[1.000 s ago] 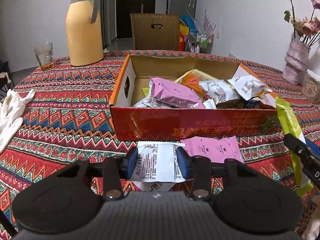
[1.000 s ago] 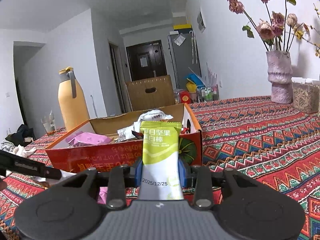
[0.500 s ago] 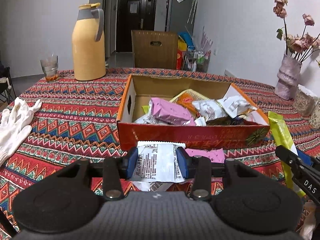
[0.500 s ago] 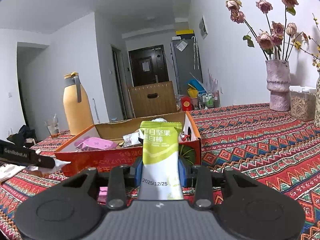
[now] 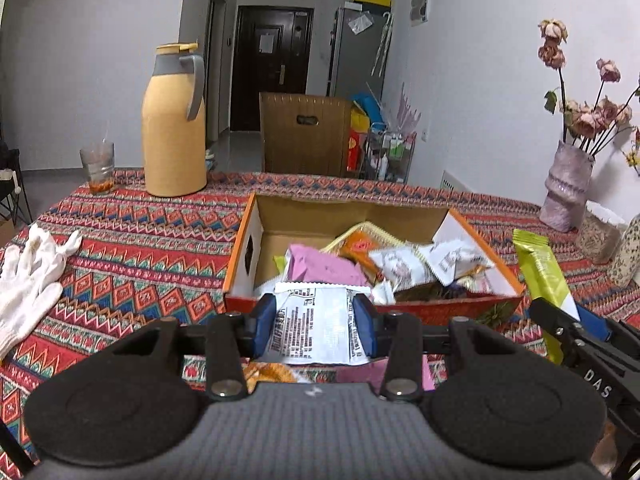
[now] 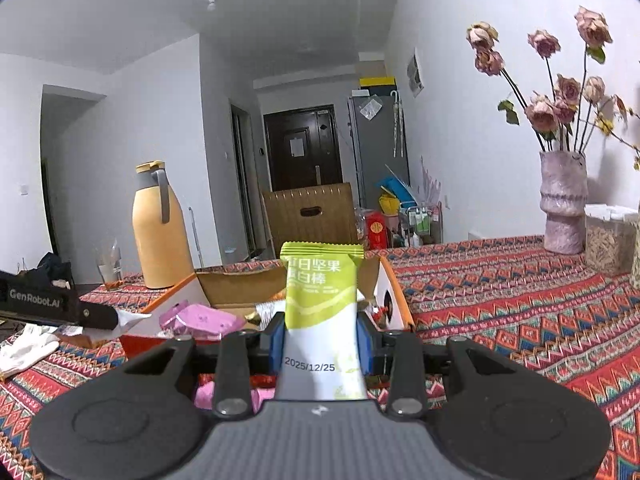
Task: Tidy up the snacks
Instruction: 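Carry both snacks into the cardboard box and open both grippers, then move both open tools back over the remaining snacks, then grasp the pink packet with the right gripper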
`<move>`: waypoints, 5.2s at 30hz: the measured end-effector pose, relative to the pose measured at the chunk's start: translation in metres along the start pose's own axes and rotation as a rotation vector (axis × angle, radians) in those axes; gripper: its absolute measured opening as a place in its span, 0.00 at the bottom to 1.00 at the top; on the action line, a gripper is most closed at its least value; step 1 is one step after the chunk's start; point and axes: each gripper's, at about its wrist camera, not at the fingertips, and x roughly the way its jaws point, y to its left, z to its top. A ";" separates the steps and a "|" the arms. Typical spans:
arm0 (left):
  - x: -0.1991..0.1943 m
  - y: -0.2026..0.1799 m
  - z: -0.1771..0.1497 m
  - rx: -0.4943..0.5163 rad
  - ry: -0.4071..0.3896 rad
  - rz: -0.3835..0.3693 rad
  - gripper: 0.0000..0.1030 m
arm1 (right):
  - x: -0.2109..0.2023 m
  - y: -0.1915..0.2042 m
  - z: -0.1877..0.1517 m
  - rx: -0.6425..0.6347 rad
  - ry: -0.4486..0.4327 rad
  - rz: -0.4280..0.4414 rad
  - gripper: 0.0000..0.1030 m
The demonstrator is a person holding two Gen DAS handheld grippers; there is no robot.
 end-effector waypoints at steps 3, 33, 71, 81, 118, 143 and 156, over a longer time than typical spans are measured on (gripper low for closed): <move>0.003 -0.002 0.007 -0.006 -0.015 -0.002 0.42 | 0.007 0.003 0.007 -0.011 -0.004 0.002 0.34; 0.104 0.003 0.062 -0.083 -0.043 0.030 0.42 | 0.144 0.003 0.055 -0.027 0.027 -0.050 0.34; 0.118 0.015 0.041 -0.107 -0.075 0.067 1.00 | 0.157 -0.015 0.041 0.056 0.072 -0.064 1.00; 0.105 0.011 0.047 -0.098 -0.096 0.069 1.00 | 0.147 -0.013 0.048 0.055 0.063 -0.064 1.00; 0.045 0.102 -0.039 -0.071 0.083 0.133 1.00 | 0.091 0.086 -0.026 -0.079 0.379 -0.002 1.00; 0.062 0.131 -0.054 -0.210 0.144 0.084 1.00 | 0.139 0.103 -0.057 -0.081 0.494 -0.085 1.00; 0.063 0.134 -0.054 -0.226 0.138 0.068 1.00 | 0.116 0.096 -0.046 -0.074 0.489 -0.034 0.66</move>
